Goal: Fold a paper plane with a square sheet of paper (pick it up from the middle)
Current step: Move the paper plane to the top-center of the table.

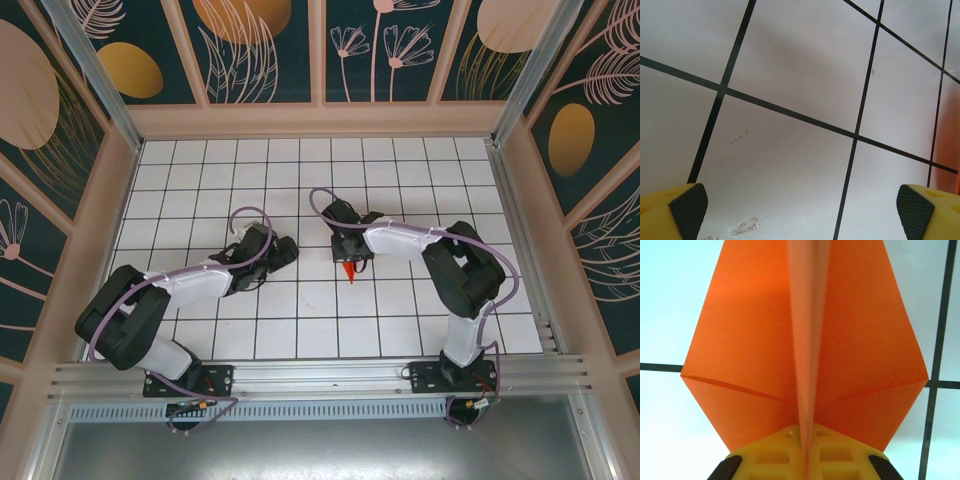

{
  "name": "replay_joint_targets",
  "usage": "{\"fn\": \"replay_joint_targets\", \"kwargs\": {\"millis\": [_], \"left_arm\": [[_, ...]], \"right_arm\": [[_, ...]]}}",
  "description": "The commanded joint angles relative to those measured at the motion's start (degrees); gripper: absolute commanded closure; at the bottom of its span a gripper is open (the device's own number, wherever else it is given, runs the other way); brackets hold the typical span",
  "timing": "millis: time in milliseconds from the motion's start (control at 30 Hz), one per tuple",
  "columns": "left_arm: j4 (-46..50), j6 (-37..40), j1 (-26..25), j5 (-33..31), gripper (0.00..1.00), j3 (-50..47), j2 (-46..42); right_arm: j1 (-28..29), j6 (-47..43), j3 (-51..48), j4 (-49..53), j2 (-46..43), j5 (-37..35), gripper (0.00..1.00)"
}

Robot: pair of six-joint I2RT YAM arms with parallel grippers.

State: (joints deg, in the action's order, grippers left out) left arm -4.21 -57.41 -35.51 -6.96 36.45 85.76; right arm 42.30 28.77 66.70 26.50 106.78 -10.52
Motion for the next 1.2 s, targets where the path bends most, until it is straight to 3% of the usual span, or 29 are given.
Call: {"fn": "replay_joint_targets", "kwargs": {"millis": [0,200,567,800,1167], "left_arm": [[1.15,0.89,0.21,-0.97,0.01,1.09,0.79],[0.85,0.72,0.14,-0.73,0.01,0.99,0.99],[1.73,0.76,0.24,-1.73,0.01,0.83,0.58],[5.35,2.06,0.37,-6.57,0.01,1.99,-2.22],[7.99,2.85,0.95,-8.42,0.01,3.02,-4.45]], "right_arm": [[0.06,-0.94,1.83,2.10,2.36,-0.38,0.90],[0.04,0.99,1.89,2.08,4.28,0.12,0.86],[-0.20,6.49,-7.01,-6.30,5.34,2.26,0.96],[-4.23,2.06,-0.87,-9.72,0.22,-2.23,0.96],[-10.63,-7.01,11.20,-10.66,10.23,1.31,0.94]]}}
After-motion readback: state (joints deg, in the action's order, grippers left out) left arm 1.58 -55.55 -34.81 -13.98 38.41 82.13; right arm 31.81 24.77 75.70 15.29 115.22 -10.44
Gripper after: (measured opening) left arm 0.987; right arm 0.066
